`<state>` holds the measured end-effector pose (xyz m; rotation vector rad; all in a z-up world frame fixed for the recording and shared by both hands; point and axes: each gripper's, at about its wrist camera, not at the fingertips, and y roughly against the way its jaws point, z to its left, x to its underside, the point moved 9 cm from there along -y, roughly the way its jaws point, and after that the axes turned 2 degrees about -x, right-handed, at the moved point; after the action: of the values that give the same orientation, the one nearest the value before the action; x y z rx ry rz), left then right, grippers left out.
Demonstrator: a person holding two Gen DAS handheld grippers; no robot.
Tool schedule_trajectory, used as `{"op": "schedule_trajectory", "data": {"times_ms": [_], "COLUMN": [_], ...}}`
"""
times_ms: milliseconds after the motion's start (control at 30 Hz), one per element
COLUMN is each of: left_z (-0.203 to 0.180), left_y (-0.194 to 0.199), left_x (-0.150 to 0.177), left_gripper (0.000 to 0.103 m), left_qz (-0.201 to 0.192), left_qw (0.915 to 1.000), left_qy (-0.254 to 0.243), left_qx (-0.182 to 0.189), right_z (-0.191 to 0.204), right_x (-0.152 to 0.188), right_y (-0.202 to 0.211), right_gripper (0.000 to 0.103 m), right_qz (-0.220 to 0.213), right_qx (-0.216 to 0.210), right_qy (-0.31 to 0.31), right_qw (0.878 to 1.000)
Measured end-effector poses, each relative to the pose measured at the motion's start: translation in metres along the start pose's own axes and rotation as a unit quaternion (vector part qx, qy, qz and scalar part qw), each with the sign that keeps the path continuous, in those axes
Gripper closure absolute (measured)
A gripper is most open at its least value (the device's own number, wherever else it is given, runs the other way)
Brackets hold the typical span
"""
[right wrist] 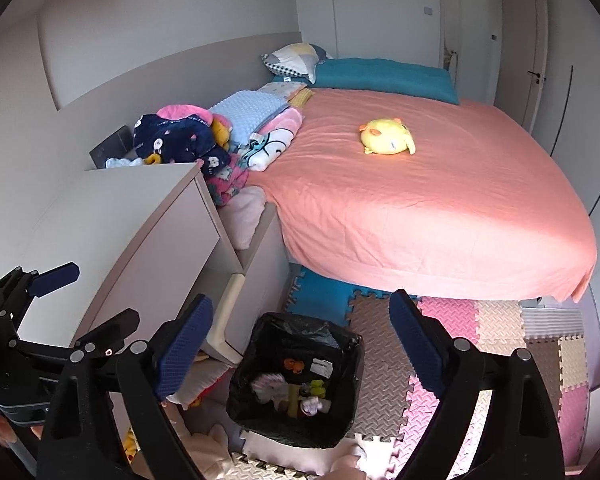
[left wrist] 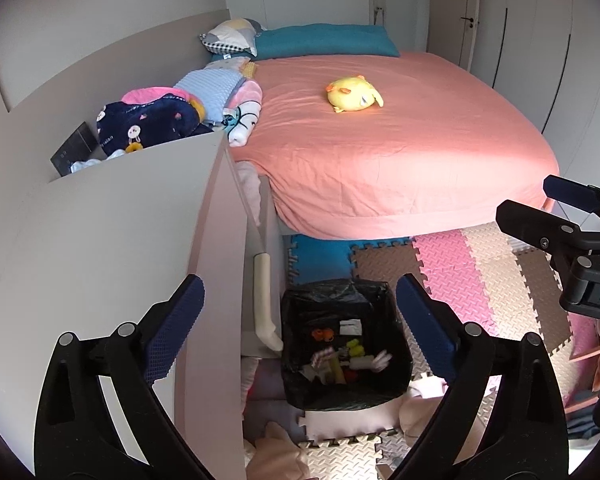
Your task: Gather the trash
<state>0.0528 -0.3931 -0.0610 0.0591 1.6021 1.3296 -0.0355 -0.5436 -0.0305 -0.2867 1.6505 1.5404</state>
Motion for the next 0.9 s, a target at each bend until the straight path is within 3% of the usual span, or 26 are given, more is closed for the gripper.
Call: {"op": "schedule_trajectory", "data": {"times_ms": [900], "left_z": [0.0097], "left_y": [0.0036], "left_x": [0.0045], "left_gripper": [0.007], "left_qz": [0.004], "left_qw": [0.9998], "left_qy": [0.021], "left_qx": [-0.002], "right_z": [0.0073], "right_x": [0.0040], "right_y": [0.0031], "right_gripper": [0.013], "right_qz": [0.001], "right_qx": [-0.005], "right_qy": [0.003], "right_qw": [1.000]}}
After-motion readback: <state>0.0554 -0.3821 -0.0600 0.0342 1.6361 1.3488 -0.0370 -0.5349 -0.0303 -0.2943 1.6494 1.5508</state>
